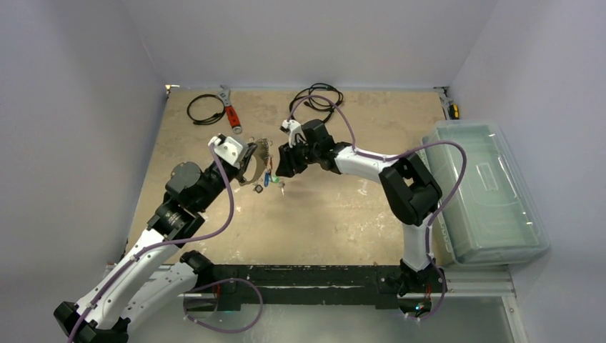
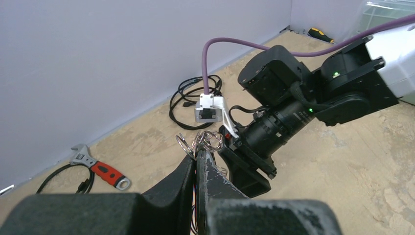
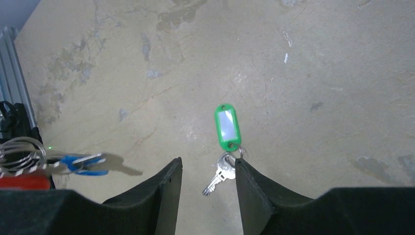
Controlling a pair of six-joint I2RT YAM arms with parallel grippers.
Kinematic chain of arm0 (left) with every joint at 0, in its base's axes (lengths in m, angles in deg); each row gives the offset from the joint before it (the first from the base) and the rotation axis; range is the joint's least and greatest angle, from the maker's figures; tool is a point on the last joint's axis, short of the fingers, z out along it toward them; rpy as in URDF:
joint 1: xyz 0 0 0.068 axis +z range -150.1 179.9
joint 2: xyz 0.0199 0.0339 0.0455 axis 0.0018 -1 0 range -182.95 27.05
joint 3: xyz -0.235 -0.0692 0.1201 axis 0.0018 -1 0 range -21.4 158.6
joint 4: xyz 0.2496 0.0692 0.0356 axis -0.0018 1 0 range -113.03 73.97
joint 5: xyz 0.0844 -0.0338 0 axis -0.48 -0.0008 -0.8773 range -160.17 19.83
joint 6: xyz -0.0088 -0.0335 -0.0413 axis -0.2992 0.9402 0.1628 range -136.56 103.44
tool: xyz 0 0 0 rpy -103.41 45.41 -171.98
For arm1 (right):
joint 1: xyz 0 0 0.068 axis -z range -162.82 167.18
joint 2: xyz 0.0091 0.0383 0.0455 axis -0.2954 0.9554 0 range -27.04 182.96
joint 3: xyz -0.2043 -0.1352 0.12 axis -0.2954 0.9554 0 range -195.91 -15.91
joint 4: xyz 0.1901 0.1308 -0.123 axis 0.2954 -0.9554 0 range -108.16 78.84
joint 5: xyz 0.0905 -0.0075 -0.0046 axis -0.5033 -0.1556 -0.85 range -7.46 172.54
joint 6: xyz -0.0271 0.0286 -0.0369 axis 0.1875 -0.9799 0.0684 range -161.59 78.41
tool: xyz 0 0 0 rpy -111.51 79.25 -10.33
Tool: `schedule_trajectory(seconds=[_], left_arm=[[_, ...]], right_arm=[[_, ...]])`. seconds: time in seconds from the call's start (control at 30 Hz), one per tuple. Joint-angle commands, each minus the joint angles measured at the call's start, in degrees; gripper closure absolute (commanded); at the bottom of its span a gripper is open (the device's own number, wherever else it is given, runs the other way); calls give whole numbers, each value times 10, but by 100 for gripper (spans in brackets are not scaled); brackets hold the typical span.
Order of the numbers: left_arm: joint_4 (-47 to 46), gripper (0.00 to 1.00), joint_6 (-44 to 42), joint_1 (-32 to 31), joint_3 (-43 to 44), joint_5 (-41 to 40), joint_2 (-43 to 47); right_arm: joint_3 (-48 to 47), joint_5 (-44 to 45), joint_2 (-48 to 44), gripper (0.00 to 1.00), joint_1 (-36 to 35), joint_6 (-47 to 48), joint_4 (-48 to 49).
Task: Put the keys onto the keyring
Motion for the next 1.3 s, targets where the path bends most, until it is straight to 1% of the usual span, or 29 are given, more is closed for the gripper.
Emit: schedule_trajectory(seconds=[0.0, 0.17, 0.7, 1.13, 1.2, 1.27], left_arm=[[-42, 100, -4, -3, 2, -6, 7], [-42, 100, -4, -2, 2, -6, 8], [-43, 100, -5, -3, 1, -6, 6], [-43, 100, -5, -3, 1, -6, 5], [-43, 100, -6, -3, 1, -6, 4], [-43, 100, -6, -2, 1, -6, 4]], right_arm=[[-47, -28, 32, 53, -1, -9, 2], [-67, -46, 64, 53, -1, -4, -14], [-60, -27, 85, 52, 0, 3, -14], [-65, -31, 107, 63, 1, 7, -30], [-64, -31, 109, 68, 0, 7, -31], [-66, -31, 108, 75, 0, 8, -33]])
